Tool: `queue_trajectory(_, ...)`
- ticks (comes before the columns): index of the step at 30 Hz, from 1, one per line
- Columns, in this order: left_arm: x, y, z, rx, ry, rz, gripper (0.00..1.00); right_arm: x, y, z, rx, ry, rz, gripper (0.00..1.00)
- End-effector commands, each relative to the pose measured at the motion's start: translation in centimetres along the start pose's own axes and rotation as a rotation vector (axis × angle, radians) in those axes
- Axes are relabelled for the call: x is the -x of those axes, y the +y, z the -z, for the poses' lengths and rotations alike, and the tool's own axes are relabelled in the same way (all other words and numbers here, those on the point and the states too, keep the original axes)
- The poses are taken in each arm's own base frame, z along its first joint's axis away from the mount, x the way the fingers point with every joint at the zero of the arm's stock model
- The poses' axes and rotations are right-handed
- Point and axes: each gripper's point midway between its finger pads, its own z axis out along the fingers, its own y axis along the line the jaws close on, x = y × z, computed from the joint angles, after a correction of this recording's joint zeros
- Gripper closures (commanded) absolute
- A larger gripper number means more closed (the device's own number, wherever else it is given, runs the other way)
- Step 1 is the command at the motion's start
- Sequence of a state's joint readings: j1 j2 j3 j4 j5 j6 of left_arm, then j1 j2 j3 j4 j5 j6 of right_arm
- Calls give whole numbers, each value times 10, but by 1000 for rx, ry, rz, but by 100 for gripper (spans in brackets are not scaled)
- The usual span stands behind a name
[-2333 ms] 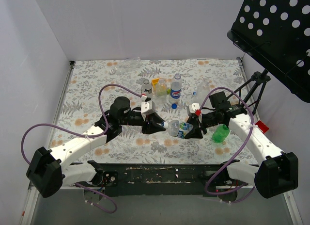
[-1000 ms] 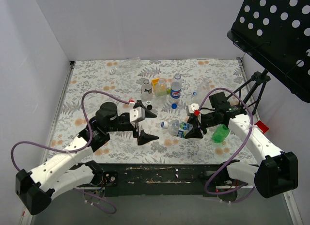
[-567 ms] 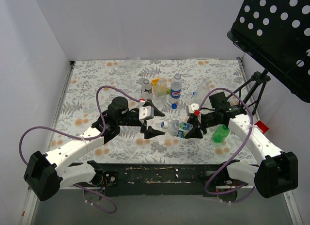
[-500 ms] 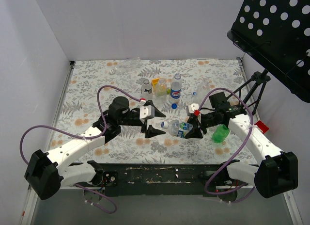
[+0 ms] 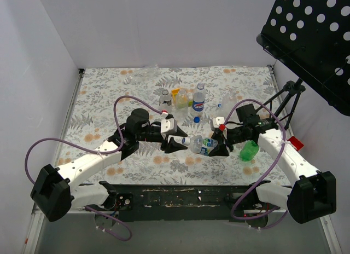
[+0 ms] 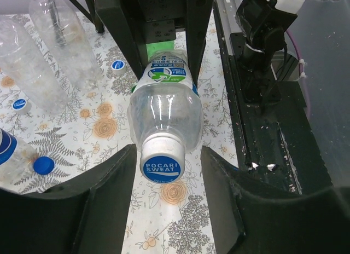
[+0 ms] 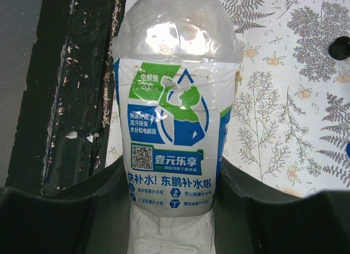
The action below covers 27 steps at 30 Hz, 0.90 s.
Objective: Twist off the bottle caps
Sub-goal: Unscrew the bottle cap from the plastic bottle.
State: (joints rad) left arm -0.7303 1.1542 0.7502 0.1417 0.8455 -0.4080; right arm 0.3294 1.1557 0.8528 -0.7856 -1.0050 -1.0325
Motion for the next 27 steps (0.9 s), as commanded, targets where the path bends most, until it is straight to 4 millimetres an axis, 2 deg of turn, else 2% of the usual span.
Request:
queue_trajectory(1,9,5,-1,9,-8,-10,54,7,4,0,16,-28,18,86)
queue_trajectory(3,9,5,0,10,-6,-9,62,6,4,-1,18,-27,16,86)
queue_trajectory(5,8,4,0,10,-1,-2,74,7,3,0,16,-28,20,86)
queue_trajectory(6,9,5,0,15,-2,4,80,6,3,-1,18,-27,14,86)
queue_trajectory(8,13,5,1,27,-7,35,100,6,4,0,18,-27,16,86)
queue_trajectory(11,22,9,3,83,-27,160,100,6,3,-1,19,-25,10,86)
queue_trajectory(14,31,22,7,223,-56,420,100,6,3,0,14,-22,15,86)
queue_trajectory(15,32,33,11,314,-64,529,100,5,3,0,14,-21,14,86)
queue_trajectory(16,43,51,17,444,-114,679,100,5,3,0,14,-19,14,86)
queue_trajectory(17,39,60,25,574,-122,900,100,3,3,0,13,-16,13,86)
queue_trajectory(18,39,63,28,630,-137,1032,100,3,3,-1,12,-14,13,86)
queue_trajectory(21,44,55,18,617,-150,1380,100,2,2,-1,14,-13,11,86)
queue_trajectory(23,37,49,8,586,-104,1496,100,4,-1,-1,15,-13,7,86)
queue_trajectory(27,34,58,8,626,-92,1438,100,8,-1,0,20,-16,8,86)
